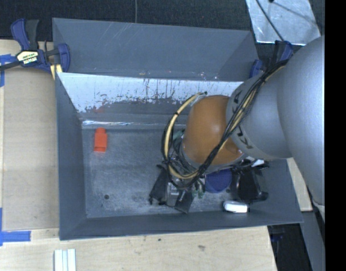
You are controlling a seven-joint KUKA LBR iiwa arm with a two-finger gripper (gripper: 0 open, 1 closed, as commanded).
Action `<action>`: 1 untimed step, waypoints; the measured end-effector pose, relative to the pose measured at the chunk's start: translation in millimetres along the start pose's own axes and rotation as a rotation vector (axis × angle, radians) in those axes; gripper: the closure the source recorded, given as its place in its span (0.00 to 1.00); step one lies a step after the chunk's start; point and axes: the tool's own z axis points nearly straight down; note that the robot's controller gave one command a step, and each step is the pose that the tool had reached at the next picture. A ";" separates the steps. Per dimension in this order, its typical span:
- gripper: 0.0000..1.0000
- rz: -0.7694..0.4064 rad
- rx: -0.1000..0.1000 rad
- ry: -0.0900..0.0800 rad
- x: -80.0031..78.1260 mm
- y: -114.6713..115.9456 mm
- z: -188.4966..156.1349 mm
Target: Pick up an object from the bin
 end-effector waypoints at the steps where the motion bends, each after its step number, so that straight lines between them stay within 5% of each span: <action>1: 1.00 0.001 0.000 -0.001 -0.6 -0.4 -0.6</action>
Offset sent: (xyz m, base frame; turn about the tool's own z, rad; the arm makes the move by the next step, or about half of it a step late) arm 0.0000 0.0000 0.0000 0.0000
